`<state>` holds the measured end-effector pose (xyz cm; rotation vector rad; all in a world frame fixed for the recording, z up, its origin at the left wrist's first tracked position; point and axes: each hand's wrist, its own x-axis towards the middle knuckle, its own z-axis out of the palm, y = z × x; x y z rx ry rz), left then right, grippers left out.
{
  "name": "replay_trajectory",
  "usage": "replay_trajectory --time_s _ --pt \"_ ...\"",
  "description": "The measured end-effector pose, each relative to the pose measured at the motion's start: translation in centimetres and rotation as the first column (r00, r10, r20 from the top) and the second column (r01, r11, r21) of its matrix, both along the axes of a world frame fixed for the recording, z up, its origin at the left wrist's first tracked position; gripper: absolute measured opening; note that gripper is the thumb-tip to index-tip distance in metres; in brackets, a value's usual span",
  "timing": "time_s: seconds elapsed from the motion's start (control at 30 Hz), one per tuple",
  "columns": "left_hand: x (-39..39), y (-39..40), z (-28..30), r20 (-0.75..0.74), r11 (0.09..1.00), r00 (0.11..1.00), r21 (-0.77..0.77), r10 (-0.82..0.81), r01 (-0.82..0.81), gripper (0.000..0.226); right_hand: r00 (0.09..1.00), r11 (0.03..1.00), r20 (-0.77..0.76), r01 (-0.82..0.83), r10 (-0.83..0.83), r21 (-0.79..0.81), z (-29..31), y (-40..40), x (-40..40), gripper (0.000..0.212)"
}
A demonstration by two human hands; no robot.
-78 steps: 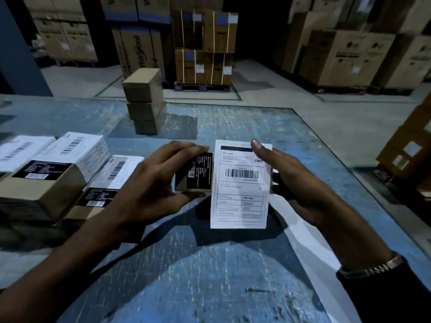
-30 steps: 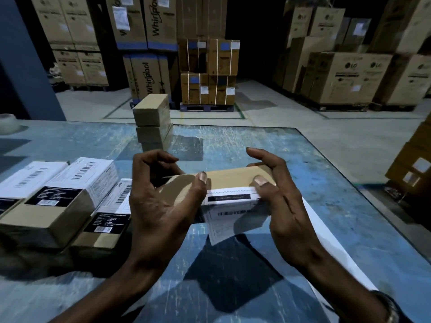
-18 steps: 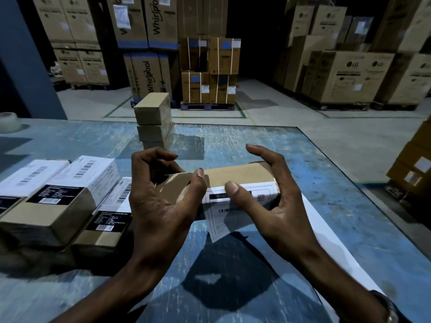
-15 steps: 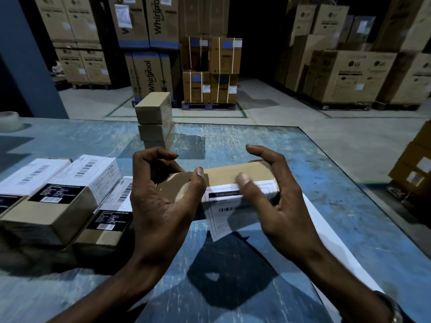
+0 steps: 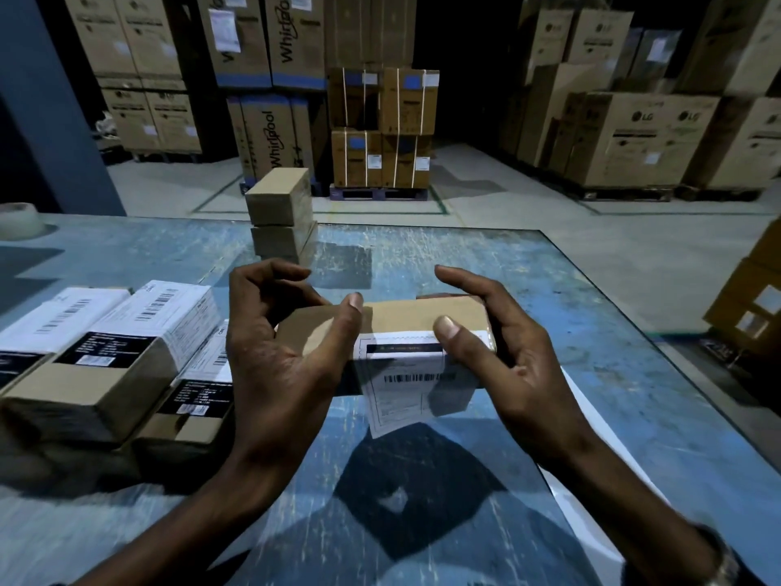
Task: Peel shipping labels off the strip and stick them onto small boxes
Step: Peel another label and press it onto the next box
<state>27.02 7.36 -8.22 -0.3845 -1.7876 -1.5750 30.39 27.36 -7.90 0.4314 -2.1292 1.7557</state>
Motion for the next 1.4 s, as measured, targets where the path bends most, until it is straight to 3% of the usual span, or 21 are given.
replay_trajectory --time_s 0.13,0.27,0.43,0.53,0.6,0.8,1.07,1.23,1.4 --pt "-0.3 -0.1 -0.1 0.006 0.997 1.000 -0.080 0.020 -0.020 0.033 0.998 0.997 -0.043 0.053 -0.056 -0.060 -0.2 -0.1 -0.2 0.036" --pt "-0.6 0.1 -0.5 0.087 1.000 0.996 -0.030 -0.002 0.005 0.045 0.985 0.983 -0.062 0.152 -0.159 -0.104 -0.3 -0.1 -0.5 0.030" --pt "-0.3 0.6 -1.1 0.221 0.995 0.973 -0.058 -0.063 0.078 0.099 0.926 0.937 -0.155 0.326 -0.343 -0.124 -0.5 -0.4 -0.4 0.018" --pt "0.7 1.8 -1.3 0.298 0.988 0.947 -0.060 -0.120 0.144 0.137 0.917 0.946 -0.235 0.307 -0.323 -0.103 -0.9 -1.4 0.1 0.022" --pt "1.1 2.1 -1.6 0.279 0.988 0.952 -0.041 -0.129 0.146 0.144 0.910 0.958 -0.300 0.264 -0.285 -0.110 -1.0 -1.8 0.4 0.031" --pt "1.3 1.8 -1.3 0.192 0.989 0.971 0.050 -0.145 0.138 0.130 0.889 0.976 -0.406 0.213 -0.213 -0.046 -1.2 -2.7 1.3 0.034" --pt "0.4 1.2 -1.3 0.132 0.981 0.983 0.161 -0.126 0.104 0.097 0.918 0.973 -0.323 0.218 -0.232 -0.080 -1.2 -2.9 1.1 0.029" --pt "0.4 1.1 -0.9 0.117 0.981 0.988 0.180 -0.097 0.075 0.075 0.960 0.982 -0.210 0.171 -0.185 -0.085 -1.3 -2.9 1.2 0.039" --pt "0.3 1.5 -0.8 0.091 0.965 0.992 0.255 -0.089 0.063 0.050 0.955 0.980 -0.232 0.196 -0.185 0.022 -1.5 -3.5 1.2 0.062"
